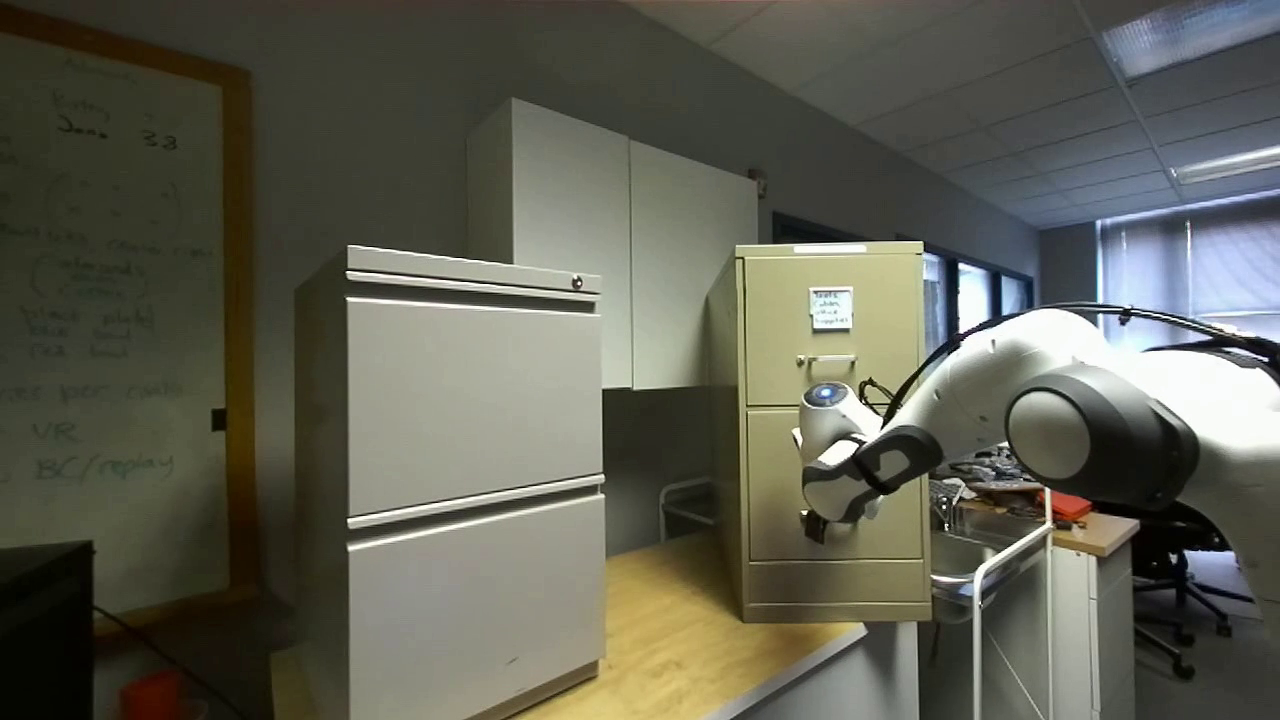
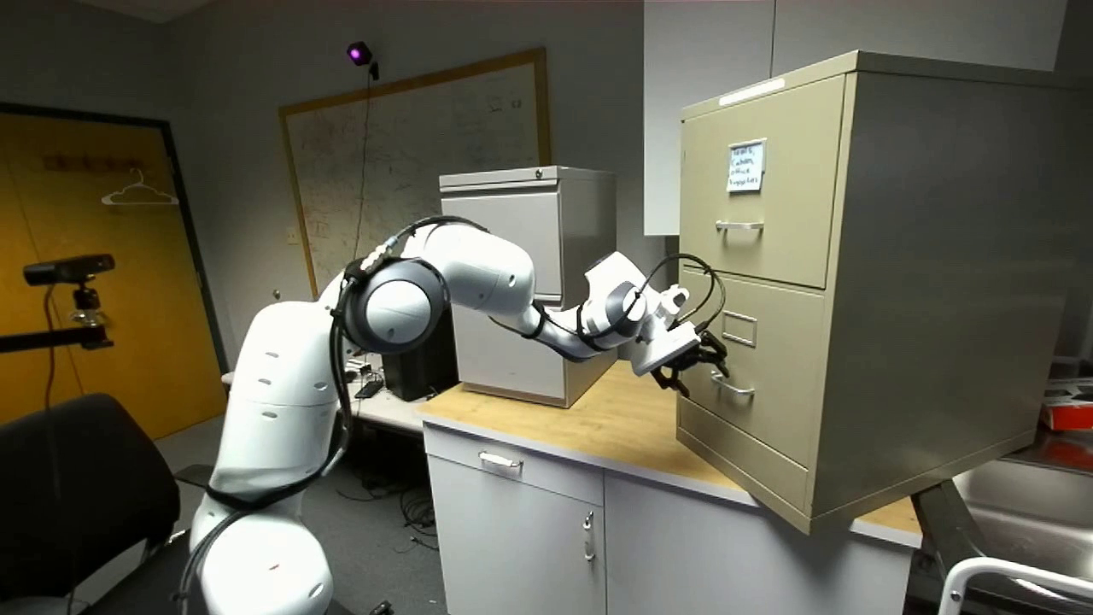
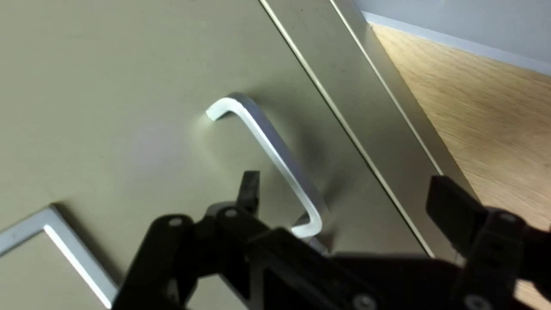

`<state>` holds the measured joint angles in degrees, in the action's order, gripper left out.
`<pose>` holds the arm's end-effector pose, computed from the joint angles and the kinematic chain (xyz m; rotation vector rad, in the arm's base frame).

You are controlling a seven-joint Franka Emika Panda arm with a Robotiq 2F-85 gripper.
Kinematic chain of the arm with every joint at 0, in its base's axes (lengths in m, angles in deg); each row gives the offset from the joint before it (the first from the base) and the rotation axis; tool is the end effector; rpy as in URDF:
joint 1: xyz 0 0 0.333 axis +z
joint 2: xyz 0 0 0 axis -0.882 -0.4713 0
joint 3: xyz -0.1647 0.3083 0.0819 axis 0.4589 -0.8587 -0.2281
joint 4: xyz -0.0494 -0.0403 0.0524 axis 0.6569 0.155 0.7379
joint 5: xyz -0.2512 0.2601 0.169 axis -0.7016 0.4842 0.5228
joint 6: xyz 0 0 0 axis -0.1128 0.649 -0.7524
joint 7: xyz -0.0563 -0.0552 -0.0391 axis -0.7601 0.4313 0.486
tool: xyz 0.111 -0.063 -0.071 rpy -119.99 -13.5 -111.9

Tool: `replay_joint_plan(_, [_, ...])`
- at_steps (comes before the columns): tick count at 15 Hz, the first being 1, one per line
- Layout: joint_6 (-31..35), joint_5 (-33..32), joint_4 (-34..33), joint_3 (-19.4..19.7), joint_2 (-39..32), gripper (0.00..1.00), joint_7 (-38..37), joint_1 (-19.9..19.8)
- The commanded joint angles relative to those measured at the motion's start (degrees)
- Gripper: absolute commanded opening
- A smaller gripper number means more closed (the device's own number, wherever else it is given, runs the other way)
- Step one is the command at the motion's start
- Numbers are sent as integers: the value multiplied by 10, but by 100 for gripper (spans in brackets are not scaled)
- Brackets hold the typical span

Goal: Open the bottom drawer of the file cabinet to the right

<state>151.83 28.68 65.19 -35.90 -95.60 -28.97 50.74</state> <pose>0.6743 -0.2887 0.4850 2.4628 0.3205 0.4421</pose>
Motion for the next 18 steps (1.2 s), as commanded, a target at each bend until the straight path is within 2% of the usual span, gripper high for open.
replay_joint_plan(1, [-6, 7, -35, -7, -25, 100, 30, -4])
replay_joint_plan(10, [-48, 46, -85, -22, -77, 100, 57, -7])
replay_joint_plan(14, [-99, 65, -123, -30, -103, 100, 68, -11])
replay_joint_plan(15, [-102, 75, -129, -32, -108, 75, 80, -21])
replay_joint_plan(16, [-108, 80, -134, -33, -108, 75, 84, -24])
replay_joint_plan(18, [-122, 89, -147, -33, -109, 62, 88, -28])
